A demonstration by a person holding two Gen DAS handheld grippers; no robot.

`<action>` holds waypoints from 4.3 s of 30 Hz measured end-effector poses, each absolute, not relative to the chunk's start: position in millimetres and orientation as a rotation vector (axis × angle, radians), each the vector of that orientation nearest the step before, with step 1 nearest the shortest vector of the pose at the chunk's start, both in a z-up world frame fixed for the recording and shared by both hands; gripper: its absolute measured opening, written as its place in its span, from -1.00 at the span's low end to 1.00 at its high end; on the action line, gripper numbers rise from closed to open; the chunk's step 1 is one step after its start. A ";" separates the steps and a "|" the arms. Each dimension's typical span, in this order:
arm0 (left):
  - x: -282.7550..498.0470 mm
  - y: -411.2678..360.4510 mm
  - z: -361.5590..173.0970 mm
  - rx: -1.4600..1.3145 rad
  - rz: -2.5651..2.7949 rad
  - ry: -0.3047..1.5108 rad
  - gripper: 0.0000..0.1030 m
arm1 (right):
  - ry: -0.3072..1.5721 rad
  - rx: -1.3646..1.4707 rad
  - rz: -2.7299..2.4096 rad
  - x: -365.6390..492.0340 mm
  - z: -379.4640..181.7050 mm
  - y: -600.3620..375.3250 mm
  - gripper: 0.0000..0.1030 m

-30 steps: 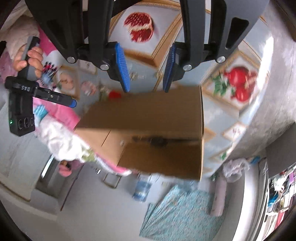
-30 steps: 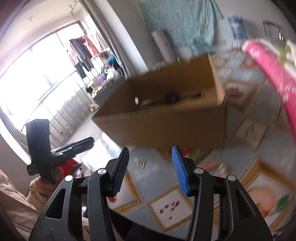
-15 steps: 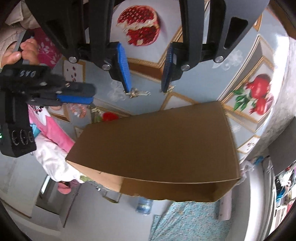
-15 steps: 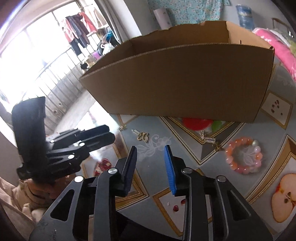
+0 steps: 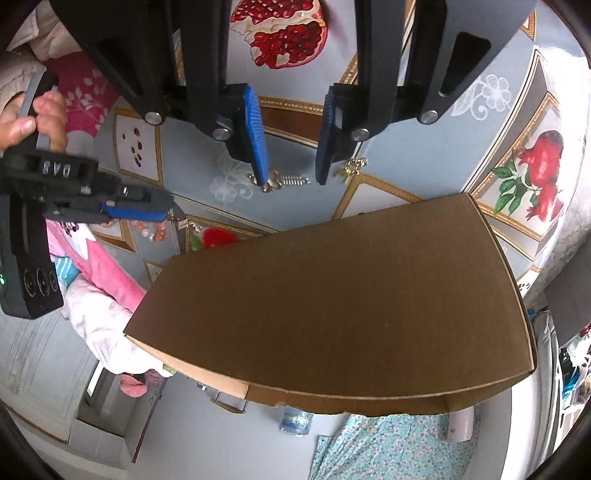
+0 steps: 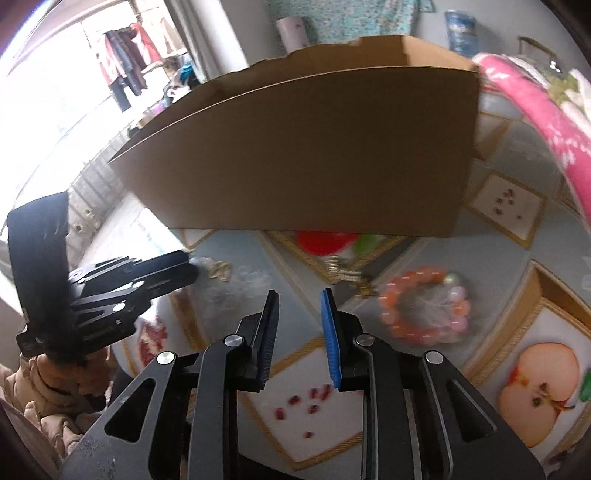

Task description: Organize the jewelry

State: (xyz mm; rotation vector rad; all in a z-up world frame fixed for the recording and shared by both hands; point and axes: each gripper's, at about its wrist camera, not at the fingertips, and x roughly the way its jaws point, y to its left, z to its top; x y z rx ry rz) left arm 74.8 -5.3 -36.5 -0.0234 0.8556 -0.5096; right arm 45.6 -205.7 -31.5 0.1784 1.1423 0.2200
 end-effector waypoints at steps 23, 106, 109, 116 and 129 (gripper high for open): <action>74.9 -8.8 -39.4 -0.016 -0.507 0.852 -0.50 | 1.089 -0.091 0.188 69.5 -35.0 -179.4 -0.54; 84.2 -25.5 -40.7 0.082 -0.461 0.857 -1.00 | 1.093 0.420 0.312 63.4 -37.7 -220.8 -1.00; 84.7 -23.2 -40.1 0.062 -0.466 0.856 -1.00 | 1.092 0.422 0.309 63.2 -36.5 -222.1 -1.00; 83.1 -12.3 -32.4 0.024 -0.467 0.831 -1.00 | 1.083 0.419 0.303 62.1 -31.0 -222.9 -1.00; 88.1 -15.5 -36.6 0.039 -0.497 0.883 -0.92 | 1.083 0.421 0.310 62.9 -31.3 -214.7 -1.00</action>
